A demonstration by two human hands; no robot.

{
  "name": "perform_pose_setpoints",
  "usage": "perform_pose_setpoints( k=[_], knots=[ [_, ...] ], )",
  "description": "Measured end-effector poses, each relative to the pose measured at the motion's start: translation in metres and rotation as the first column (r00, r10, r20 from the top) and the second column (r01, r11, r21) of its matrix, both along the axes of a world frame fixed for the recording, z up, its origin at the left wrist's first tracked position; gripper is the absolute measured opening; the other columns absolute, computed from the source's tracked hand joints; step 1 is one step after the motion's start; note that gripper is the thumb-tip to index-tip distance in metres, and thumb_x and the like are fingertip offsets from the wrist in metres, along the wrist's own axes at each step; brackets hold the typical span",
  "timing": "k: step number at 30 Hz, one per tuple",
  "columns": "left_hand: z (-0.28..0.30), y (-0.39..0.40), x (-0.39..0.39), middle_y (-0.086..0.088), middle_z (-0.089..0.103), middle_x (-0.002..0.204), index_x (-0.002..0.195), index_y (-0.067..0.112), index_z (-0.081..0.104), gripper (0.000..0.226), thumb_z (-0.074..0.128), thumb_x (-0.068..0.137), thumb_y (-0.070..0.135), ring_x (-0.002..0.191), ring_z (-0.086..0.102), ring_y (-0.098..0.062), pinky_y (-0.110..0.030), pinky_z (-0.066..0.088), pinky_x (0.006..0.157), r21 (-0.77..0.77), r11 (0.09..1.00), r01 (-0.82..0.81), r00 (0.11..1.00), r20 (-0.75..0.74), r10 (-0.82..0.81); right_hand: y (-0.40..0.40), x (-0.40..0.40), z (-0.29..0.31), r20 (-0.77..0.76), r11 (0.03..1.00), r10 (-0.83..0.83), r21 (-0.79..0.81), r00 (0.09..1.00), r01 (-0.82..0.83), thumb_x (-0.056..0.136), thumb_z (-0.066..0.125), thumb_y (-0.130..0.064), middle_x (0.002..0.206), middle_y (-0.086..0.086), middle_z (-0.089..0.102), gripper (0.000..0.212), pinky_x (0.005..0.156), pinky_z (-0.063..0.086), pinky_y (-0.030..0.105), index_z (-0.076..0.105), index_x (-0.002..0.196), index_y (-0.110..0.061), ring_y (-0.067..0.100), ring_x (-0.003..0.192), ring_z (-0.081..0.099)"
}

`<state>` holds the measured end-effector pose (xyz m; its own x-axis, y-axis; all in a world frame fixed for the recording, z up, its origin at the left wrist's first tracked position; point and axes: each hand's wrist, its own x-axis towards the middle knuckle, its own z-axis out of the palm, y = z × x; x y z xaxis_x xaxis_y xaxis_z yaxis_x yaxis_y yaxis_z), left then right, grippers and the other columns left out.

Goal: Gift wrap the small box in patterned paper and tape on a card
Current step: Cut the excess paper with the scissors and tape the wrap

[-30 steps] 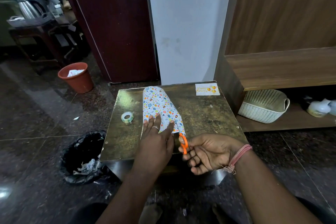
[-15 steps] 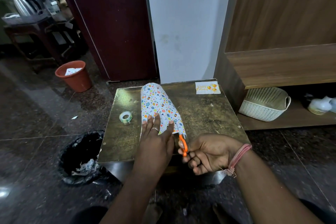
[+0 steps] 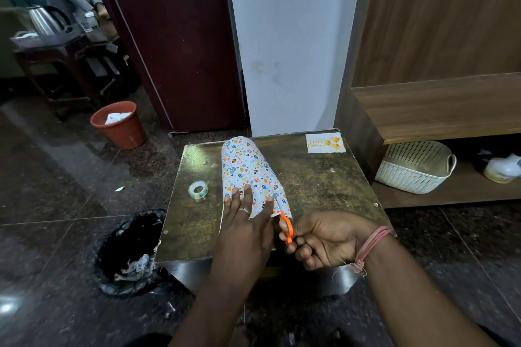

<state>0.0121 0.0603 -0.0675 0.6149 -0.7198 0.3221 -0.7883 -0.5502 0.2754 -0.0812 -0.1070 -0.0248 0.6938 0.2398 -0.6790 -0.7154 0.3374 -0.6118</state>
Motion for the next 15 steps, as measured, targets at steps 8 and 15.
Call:
perform_pose_setpoints(
  k=[8, 15],
  knots=[
    [-0.003, 0.0, 0.0, -0.031, 0.051, 0.147, 0.134, 0.024, 0.068, 0.045, 0.047, 0.094, 0.031, 0.138, 0.046, -0.049, -0.056, 0.031, 0.119, -0.034, 0.999, -0.002, 1.0, -0.024, 0.001, -0.007, 0.007, 0.003, 0.008, 0.999, 0.036, 0.001, 0.999, -0.036, 0.081, 0.067, -0.037, 0.075, 0.001, 0.053, 0.022, 0.049, 0.046, 0.019, 0.061, 0.087, -0.016, 0.005, 0.048, 0.048],
    [-0.004, 0.001, 0.0, -0.03, 0.051, 0.148, 0.133, 0.024, 0.069, 0.046, 0.046, 0.094, 0.032, 0.14, 0.045, -0.049, -0.057, 0.031, 0.119, -0.047, 0.999, 0.003, 0.999, -0.032, -0.004, -0.009, 0.013, 0.0, -0.004, 1.0, 0.005, 0.024, 1.0, -0.005, 0.077, 0.07, -0.037, 0.072, 0.0, 0.048, 0.024, 0.043, 0.04, 0.016, 0.061, 0.083, -0.015, 0.004, 0.045, 0.042]
  ],
)
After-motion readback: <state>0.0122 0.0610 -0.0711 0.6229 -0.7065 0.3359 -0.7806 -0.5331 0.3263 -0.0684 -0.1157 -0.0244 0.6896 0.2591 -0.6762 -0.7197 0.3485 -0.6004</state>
